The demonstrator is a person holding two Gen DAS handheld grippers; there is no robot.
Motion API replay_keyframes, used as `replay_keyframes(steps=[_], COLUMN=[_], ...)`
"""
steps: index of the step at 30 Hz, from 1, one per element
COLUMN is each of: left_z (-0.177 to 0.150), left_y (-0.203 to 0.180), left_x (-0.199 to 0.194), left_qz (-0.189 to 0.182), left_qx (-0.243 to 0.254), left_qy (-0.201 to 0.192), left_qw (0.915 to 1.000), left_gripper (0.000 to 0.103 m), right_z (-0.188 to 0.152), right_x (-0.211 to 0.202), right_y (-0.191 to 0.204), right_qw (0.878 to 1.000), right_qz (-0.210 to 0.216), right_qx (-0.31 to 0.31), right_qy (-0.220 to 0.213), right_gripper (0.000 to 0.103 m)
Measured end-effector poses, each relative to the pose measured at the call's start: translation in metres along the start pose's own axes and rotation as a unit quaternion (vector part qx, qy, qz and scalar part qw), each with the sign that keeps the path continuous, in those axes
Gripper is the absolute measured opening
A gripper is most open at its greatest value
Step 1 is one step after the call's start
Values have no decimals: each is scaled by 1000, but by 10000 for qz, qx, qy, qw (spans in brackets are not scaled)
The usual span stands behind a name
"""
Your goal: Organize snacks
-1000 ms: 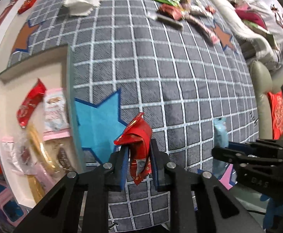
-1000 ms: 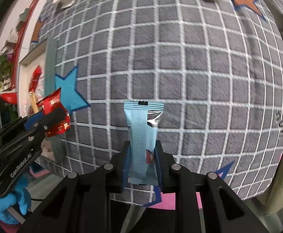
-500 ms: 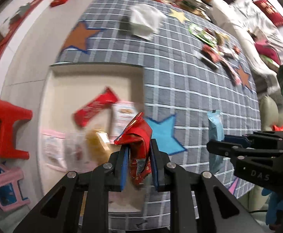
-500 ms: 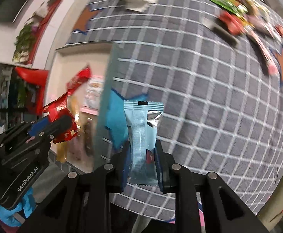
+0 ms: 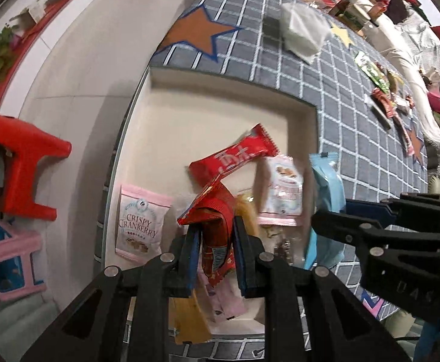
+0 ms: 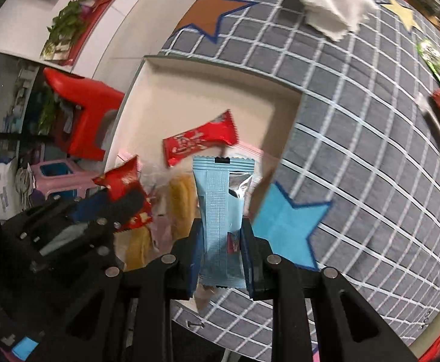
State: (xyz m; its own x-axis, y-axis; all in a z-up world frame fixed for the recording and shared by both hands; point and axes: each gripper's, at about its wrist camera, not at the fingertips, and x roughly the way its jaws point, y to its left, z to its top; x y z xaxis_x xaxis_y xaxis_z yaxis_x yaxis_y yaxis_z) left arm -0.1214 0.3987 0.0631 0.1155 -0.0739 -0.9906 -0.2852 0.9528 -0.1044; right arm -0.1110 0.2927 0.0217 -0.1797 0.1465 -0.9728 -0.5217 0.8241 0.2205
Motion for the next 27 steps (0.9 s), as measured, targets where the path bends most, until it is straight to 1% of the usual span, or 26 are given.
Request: replay_keyframes(steps=[3, 8, 9, 10, 11, 12, 13, 15, 16, 17, 18, 19, 20, 22, 24, 25, 26, 27], left_z=[-2, -6, -6, -6, -7, -8, -9, -9, -9, -9, -9, -10, -10, -11, -11, -12, -13, -14], left_y=[5, 8, 9, 9, 10, 11, 11, 12, 12, 12, 12, 12, 11, 11, 11, 11, 10, 9], left_x=[9, 18, 20, 22, 24, 23, 22, 20, 21, 21, 21, 20, 19, 18, 16, 14, 11, 9], left_qz=[2, -49, -59, -56, -47, -29, -6, 39, 1, -8, -9, 50, 172, 334, 341, 351, 397, 466], left_qx=[-49, -95, -93, -95, -106, -117, -119, -131, -152, -168, -134, -129, -112, -89, -76, -68, -50, -28], left_qy=[128, 233, 267, 310, 347, 330, 296, 301, 346, 381, 382, 385, 370, 352, 341, 301, 241, 175], left_qw=[9999, 9997, 9996, 9995, 9993, 9994, 9995, 9995, 9993, 9991, 9992, 9992, 9991, 9988, 9988, 9989, 9989, 9988], left_gripper=[22, 24, 30, 45, 53, 64, 72, 79, 79, 79, 82, 85, 86, 87, 87, 87, 87, 88], right_z=[6, 12, 13, 14, 14, 13, 13, 13, 12, 12, 11, 11, 11, 8, 5, 3, 3, 2], right_x=[11, 25, 28, 31, 33, 35, 36, 37, 36, 36, 35, 33, 31, 25, 23, 20, 17, 14], right_y=[7, 11, 11, 12, 12, 11, 9, 8, 8, 7, 6, 5, 5, 5, 5, 5, 3, 2], right_qw=[9999, 9997, 9996, 9995, 9994, 9992, 9991, 9989, 9989, 9988, 9988, 9990, 9992, 9994, 9993, 9992, 9990, 9988], right_qz=[-37, -27, -23, -22, -10, -3, -2, -6, -20, -30, -27, -47, -96, -146, -206, -299, -367, -454], right_qx=[-45, 3, 20, 29, 39, 50, 64, 99, 101, 109, 125, 137, 132, 86, 74, 63, 60, 58], right_qy=[95, 237, 277, 315, 354, 397, 421, 455, 460, 466, 462, 430, 357, 304, 313, 271, 242, 185], right_gripper=[25, 25, 25, 25, 25, 25, 25, 25, 25, 28, 46, 60, 75, 76, 76, 78, 83, 96])
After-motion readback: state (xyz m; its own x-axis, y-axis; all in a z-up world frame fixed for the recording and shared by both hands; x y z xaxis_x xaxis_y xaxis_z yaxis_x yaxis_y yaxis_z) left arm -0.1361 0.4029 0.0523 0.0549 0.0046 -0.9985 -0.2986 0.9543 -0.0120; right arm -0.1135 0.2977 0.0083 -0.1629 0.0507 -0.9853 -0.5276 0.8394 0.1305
